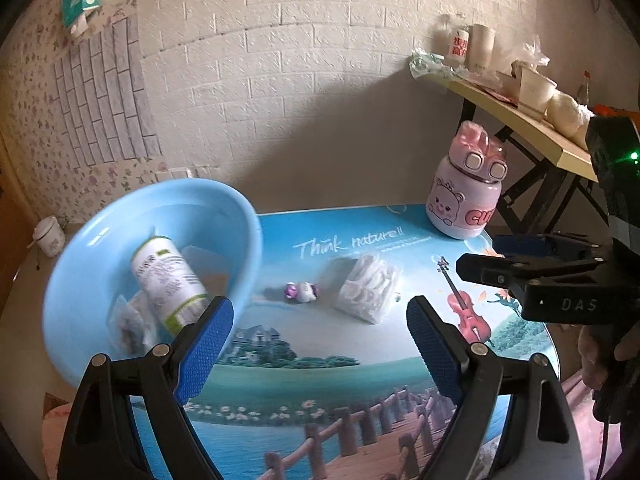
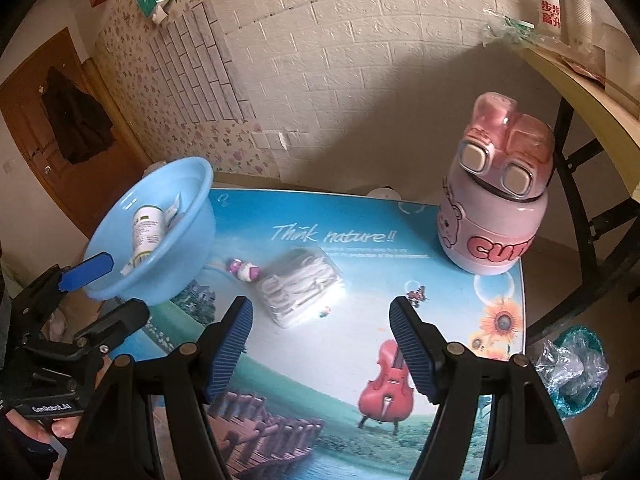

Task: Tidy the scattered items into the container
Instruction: 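Move both tools from the basin toward the pink figurine and clear floss-pick box, then grasp the pink-and-white figurine with the left tool while the right tool grasps the clear floss-pick box, then lift and carry the figurine and floss-pick box over the light-blue basin, then open the left tool to drop the figurine while the right tool releases the floss-pick box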

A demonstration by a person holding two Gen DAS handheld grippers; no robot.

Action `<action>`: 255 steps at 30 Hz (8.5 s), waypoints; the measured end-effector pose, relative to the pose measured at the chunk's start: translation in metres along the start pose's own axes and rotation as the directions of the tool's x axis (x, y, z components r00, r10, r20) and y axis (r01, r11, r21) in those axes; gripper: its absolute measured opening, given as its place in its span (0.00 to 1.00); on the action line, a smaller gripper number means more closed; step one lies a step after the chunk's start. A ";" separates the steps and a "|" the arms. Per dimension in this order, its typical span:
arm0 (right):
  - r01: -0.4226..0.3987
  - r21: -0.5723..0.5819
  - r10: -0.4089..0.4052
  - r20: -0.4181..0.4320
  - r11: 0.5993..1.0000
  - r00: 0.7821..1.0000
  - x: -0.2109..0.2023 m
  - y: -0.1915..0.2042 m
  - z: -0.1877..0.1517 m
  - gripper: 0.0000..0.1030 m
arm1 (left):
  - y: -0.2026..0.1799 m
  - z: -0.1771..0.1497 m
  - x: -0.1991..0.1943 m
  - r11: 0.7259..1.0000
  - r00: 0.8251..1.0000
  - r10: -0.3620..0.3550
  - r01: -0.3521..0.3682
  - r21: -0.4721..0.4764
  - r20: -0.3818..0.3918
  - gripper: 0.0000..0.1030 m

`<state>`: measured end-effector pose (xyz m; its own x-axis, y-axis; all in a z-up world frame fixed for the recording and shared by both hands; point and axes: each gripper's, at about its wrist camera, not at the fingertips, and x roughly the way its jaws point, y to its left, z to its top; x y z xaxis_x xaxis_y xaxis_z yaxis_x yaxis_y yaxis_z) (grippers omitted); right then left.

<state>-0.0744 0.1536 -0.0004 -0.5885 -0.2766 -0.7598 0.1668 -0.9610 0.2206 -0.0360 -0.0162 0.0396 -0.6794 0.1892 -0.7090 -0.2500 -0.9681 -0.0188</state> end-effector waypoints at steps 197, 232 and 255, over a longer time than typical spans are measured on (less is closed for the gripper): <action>-0.216 -0.234 0.198 -0.098 0.948 0.975 0.069 0.176 0.068 0.80 | 0.201 0.002 -0.008 0.932 0.961 0.277 -0.273 -0.239 -0.020 0.34; -0.220 -0.262 0.184 -0.155 0.940 0.971 0.107 0.214 0.074 0.80 | 0.225 -0.006 0.036 0.961 0.973 0.214 -0.225 -0.163 -0.080 0.34; -0.218 -0.302 0.180 -0.150 0.928 0.972 0.117 0.229 0.077 0.80 | 0.242 -0.004 0.002 0.940 0.961 0.274 -0.274 -0.203 -0.026 0.45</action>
<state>-0.1660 -0.0985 0.0088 -0.4235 -0.4419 -0.7908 0.5220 -0.8325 0.1857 -0.0949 -0.2507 0.0310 -0.7035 -0.0881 -0.7053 0.0909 -0.9953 0.0337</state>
